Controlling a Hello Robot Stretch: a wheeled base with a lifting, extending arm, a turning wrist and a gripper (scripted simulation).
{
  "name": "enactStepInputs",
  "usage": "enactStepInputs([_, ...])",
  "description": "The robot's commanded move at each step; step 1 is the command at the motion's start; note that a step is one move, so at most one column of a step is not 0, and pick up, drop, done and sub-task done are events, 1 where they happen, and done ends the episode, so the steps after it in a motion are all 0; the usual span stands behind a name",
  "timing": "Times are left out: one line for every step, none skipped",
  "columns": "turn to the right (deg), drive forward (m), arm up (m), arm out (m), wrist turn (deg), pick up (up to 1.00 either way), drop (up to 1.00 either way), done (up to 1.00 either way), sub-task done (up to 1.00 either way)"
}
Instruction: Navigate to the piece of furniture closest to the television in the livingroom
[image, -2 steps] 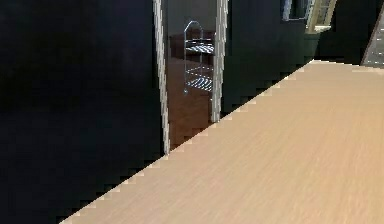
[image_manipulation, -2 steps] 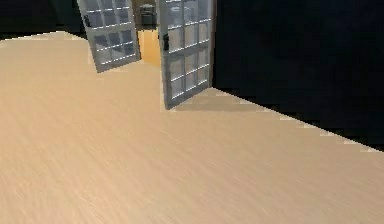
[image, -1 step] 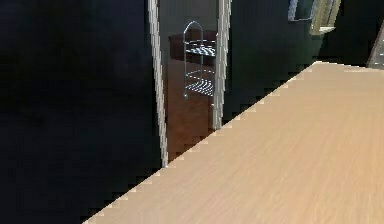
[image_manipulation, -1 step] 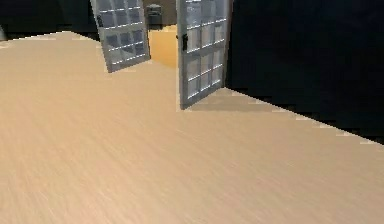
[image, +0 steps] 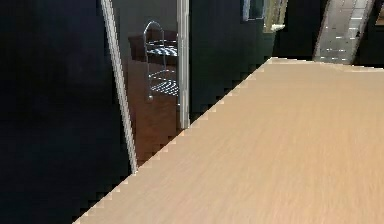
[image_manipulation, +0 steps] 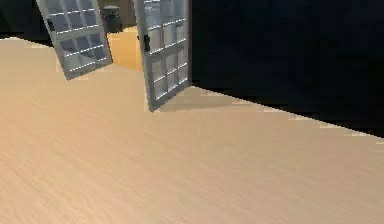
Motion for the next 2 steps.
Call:
enactStepInputs([0.0, 1.00, 0.00, 0.00, 0.0, 0.00, 0.00, 0.00, 0.00])
enactStepInputs([3.0, 0.00, 0.00, 0.00, 0.0, 0.00, 0.00, 0.00, 0.00])
